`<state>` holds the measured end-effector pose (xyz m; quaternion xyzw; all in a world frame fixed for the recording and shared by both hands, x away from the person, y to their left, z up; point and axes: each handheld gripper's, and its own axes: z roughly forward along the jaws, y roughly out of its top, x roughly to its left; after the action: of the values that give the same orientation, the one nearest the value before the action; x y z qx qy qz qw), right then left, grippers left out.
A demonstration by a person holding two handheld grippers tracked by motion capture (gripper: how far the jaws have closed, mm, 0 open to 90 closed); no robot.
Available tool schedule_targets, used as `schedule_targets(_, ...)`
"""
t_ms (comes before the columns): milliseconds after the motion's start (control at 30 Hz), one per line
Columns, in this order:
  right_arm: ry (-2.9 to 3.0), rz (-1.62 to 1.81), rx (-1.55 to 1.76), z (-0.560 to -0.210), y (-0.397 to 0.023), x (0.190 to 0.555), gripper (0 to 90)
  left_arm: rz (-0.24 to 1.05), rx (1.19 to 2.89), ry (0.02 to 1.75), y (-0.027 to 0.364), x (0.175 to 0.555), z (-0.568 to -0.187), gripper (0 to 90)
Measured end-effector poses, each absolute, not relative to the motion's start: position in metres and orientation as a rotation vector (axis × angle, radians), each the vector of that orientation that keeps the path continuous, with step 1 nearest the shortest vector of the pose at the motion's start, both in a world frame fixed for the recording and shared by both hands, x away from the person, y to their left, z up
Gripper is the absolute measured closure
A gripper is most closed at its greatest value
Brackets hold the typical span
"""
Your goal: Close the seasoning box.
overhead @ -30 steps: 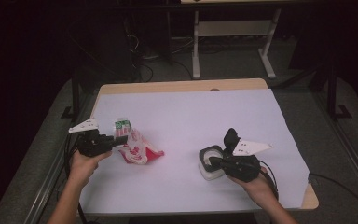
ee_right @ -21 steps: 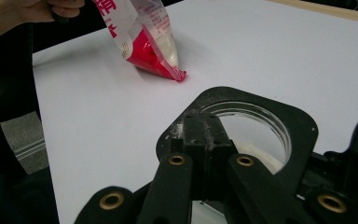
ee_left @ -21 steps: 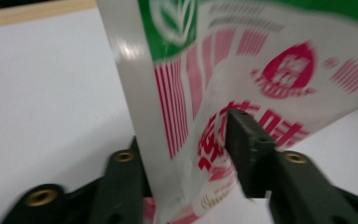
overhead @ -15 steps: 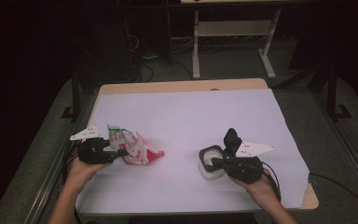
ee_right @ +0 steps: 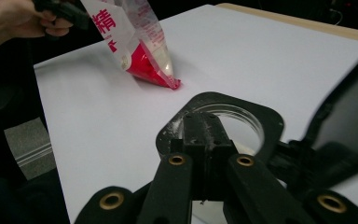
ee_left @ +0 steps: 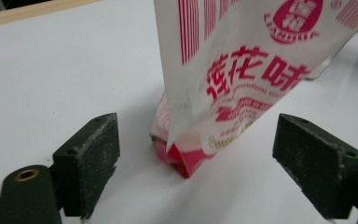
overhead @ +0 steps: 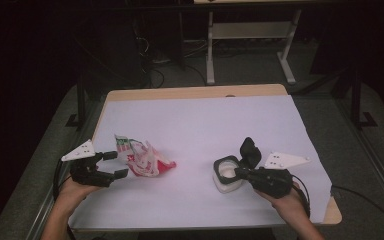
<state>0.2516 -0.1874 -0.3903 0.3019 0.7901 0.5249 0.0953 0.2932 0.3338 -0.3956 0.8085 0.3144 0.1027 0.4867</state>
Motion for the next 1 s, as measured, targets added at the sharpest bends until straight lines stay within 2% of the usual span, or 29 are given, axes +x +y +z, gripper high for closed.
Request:
schedule_targets(700, 2.242, 1.507, 0.994, -0.395, -0.249, 0.245, 90.0, 0.345, 2.041, 0.853, 0.33, 0.275, -0.427, 13.4)
schedule_targets(1000, 2.195, 1.524, 1.018, -0.39, -0.248, 0.258, 90.0, 0.341, 2.058, 0.86, 0.328, 0.275, -0.432, 13.6)
